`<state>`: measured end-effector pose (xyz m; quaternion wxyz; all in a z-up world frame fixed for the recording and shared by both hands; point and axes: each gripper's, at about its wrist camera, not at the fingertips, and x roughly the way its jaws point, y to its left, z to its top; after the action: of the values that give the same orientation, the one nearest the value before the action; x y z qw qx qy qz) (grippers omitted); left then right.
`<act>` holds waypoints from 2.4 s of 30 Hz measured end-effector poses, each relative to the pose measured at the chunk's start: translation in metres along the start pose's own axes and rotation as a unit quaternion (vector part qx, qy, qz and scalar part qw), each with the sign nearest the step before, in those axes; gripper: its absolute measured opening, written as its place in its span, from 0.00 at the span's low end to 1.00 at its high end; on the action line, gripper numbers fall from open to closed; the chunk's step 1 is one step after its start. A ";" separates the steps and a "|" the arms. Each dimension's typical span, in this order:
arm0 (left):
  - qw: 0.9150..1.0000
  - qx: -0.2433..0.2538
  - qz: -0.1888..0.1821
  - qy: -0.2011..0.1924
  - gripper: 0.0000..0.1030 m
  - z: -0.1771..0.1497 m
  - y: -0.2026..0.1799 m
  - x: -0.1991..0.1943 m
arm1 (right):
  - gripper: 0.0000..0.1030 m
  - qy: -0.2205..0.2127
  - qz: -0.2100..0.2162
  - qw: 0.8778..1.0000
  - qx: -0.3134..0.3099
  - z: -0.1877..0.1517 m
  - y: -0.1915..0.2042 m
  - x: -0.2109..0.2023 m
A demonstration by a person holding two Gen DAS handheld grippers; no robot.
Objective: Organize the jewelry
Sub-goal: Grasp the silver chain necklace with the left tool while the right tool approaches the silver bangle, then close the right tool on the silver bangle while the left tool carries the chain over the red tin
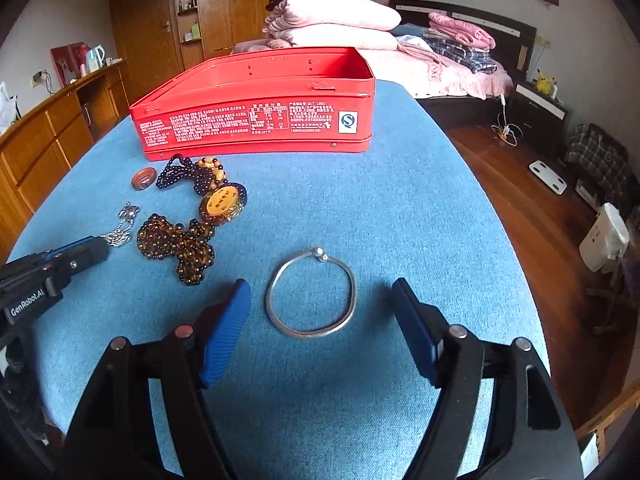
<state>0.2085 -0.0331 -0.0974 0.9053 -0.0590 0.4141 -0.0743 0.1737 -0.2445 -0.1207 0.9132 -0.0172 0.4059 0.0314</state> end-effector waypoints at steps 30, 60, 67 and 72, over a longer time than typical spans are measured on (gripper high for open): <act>0.999 0.045 -0.010 0.006 0.11 0.001 -0.013 0.006 | 0.45 -0.001 0.004 1.000 -0.006 0.004 0.008 0.001; 0.997 0.004 -0.048 -0.068 0.10 0.039 0.003 -0.043 | 0.43 -0.040 0.018 0.999 -0.014 0.037 0.016 -0.029; 0.996 0.001 -0.045 -0.082 0.10 0.060 0.002 -0.043 | 0.43 -0.050 0.029 0.998 -0.022 0.059 0.019 -0.030; 0.995 0.008 -0.042 -0.086 0.10 0.077 -0.003 -0.037 | 0.43 -0.060 0.042 0.997 -0.016 0.080 0.019 -0.031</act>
<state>0.2428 -0.0255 -0.0197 0.9338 -0.0758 0.3317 -0.1104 0.2114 -0.2221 -0.0443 0.9334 -0.0132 0.3503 0.0771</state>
